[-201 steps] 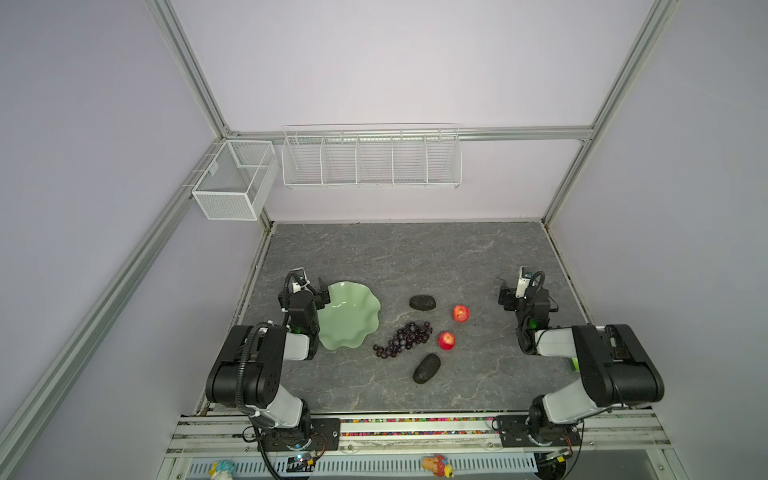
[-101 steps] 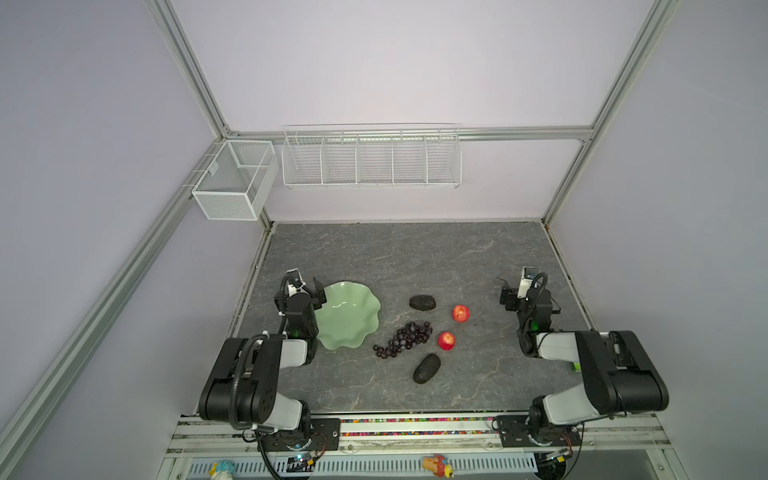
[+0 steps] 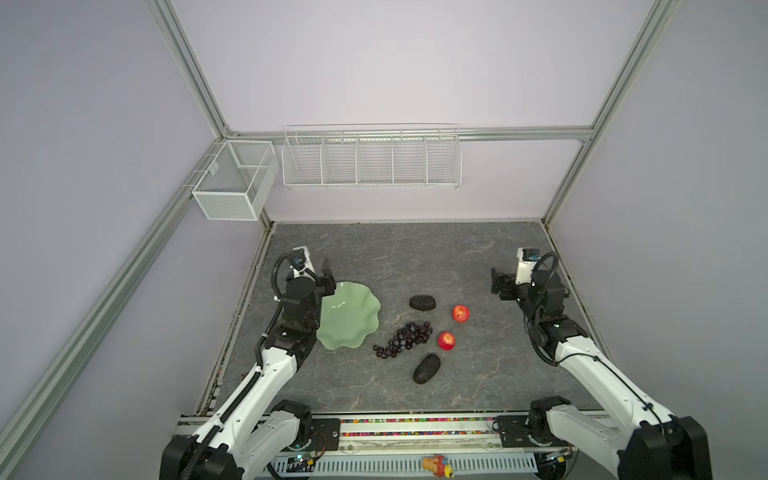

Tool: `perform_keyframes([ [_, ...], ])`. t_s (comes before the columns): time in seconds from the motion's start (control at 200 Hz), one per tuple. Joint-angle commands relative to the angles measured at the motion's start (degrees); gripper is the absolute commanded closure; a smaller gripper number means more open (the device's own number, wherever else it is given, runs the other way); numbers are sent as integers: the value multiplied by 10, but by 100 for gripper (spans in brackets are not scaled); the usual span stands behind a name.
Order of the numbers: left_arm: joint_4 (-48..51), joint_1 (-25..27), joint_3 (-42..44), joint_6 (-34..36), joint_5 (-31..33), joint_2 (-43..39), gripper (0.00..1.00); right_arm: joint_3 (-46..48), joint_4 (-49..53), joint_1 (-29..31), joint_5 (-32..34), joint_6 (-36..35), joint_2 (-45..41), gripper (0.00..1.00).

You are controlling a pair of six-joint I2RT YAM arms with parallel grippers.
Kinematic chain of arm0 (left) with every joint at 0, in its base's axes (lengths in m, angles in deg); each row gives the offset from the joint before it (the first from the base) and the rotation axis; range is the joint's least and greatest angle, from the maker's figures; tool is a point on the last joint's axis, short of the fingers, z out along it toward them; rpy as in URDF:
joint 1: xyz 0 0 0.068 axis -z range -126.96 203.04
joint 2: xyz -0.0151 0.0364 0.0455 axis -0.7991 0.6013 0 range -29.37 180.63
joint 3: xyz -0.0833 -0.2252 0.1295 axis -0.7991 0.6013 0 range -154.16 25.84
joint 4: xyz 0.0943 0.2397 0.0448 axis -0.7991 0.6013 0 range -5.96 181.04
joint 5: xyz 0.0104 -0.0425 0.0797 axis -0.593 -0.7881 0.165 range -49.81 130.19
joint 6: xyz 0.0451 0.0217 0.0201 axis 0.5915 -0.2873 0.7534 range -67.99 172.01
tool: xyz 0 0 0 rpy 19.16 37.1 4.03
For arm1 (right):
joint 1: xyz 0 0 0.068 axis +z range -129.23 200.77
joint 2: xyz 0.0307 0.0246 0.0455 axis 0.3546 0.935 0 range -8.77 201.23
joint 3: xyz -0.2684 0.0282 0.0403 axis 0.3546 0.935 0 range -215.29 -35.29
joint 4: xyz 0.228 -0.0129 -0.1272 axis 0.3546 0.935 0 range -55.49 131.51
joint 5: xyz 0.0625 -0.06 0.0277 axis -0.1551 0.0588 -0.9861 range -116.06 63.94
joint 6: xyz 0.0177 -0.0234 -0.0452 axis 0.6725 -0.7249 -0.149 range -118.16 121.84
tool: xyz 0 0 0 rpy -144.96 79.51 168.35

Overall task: Place and organize the fake fruits in the fruit bowl
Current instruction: 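Raise both arms from rest and move grippers toward the fruit, then grasp the purple grapes with the left gripper and lift them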

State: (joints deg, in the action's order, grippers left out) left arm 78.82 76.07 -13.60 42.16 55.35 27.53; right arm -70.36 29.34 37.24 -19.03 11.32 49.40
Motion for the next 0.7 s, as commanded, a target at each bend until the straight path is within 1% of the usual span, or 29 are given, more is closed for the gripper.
perform_keyframes([
  [0.0,249,87,-64,-30,-171,44,34,21,131,93,-37,62,-38,12],
  [0.05,299,148,-88,-19,-182,70,34,40,133,131,-29,90,-66,12],
  [0.13,371,227,-125,-9,-165,110,35,63,132,177,-25,123,-98,12],
  [0.18,406,260,-141,-5,-157,132,35,69,140,198,-27,131,-107,12],
  [0.225,424,277,-148,-7,-156,147,39,70,153,215,-25,131,-111,12],
  [0.305,442,286,-150,-24,-152,160,46,68,180,239,-16,129,-117,12],
  [0.41,448,289,-136,-40,-152,152,49,77,192,256,-8,132,-134,12],
  [0.52,442,289,-121,-41,-156,147,50,89,193,261,-4,136,-158,12],
  [0.695,426,290,-127,-26,-151,184,54,88,195,260,-8,127,-172,12],
])
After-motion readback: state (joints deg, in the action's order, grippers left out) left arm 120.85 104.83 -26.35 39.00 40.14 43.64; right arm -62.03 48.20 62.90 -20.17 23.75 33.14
